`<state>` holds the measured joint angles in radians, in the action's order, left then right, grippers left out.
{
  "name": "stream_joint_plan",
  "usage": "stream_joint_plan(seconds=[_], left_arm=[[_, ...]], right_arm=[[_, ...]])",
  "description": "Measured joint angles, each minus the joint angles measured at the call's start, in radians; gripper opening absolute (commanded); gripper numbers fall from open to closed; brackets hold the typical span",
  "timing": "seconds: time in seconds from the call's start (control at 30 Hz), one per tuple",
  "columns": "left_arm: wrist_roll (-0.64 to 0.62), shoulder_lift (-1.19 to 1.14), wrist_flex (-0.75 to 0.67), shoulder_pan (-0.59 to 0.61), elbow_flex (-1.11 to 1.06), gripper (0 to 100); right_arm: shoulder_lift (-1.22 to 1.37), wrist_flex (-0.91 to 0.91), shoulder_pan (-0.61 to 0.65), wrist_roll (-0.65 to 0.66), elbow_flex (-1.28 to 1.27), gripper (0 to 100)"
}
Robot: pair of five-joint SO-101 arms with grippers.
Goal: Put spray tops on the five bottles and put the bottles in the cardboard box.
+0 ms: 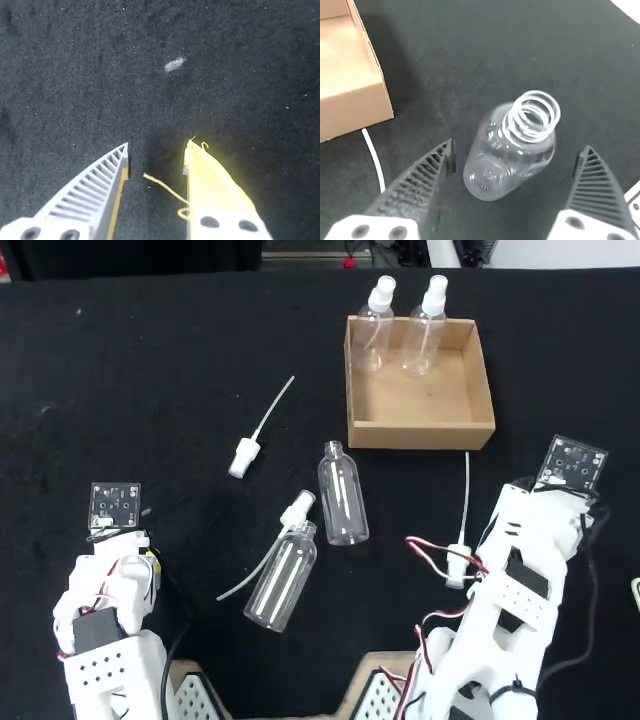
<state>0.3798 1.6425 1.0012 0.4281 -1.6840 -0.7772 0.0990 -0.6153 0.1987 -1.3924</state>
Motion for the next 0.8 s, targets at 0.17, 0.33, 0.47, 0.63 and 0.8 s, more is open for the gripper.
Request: stream_joint_plan(seconds=[0.17, 0.33, 0.47, 0.63, 0.8], left_arm=[[0.000, 0.000, 0.000, 0.000, 0.000, 18], [0.000, 0.000, 0.000, 0.000, 0.000, 18], [0.000, 0.000, 0.000, 0.000, 0.000, 18], [0.000, 0.000, 0.000, 0.000, 0.000, 18], [0.000, 0.000, 0.000, 0.000, 0.000, 18]], right_arm=[[0.000, 0.000, 0.000, 0.000, 0.000, 29.5], [0.000, 0.000, 0.000, 0.002, 0.000, 16.7], [0.000, 0.000, 0.000, 0.002, 0.000, 17.3], [0.000, 0.015, 0.000, 0.002, 0.035, 17.3], [0.000, 0.144, 0.000, 0.002, 0.124, 17.2]])
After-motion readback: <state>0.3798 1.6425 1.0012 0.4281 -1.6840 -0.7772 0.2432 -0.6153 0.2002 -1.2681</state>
